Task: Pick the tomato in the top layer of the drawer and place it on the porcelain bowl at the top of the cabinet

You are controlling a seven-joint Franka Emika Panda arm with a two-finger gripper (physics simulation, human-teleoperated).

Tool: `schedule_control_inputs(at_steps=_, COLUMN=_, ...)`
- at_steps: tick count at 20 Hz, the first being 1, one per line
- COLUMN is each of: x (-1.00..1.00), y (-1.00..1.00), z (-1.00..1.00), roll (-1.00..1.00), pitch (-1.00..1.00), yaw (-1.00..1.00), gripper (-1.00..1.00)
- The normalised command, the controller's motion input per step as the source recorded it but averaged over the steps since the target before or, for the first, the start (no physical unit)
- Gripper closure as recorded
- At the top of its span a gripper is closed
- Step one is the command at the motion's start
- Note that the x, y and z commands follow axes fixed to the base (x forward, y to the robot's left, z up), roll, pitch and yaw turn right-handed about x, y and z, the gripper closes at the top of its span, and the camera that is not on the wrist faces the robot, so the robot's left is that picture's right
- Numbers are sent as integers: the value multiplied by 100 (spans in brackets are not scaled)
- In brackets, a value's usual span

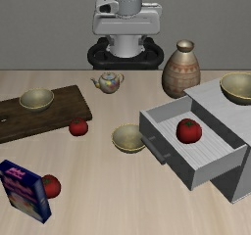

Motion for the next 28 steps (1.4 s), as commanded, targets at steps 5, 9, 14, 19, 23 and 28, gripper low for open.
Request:
schedule_control_inputs(at_steps=5, x=0, y=0, z=100, roll=0, pitch=0, yaw=0, gripper=-100)
schedule_control_inputs(at_steps=9, x=50, y=0, z=50, roll=0, pitch=0, yaw=0, gripper=-100)
schedule_control_inputs(at_steps=14, x=100, y=0, z=0, roll=0, pitch=0, yaw=0, gripper=-100)
schedule_control_inputs(at_steps=19, x=100, y=0, z=0, roll=0, pitch=0, yaw=0, gripper=-100)
schedule_control_inputs(at_steps=23, x=100, y=0, z=0, roll=0, pitch=0, yaw=0, gripper=-100)
schedule_control_inputs(at_steps=28, x=100, y=0, z=0, roll=0, pitch=0, yaw=0, gripper=-100)
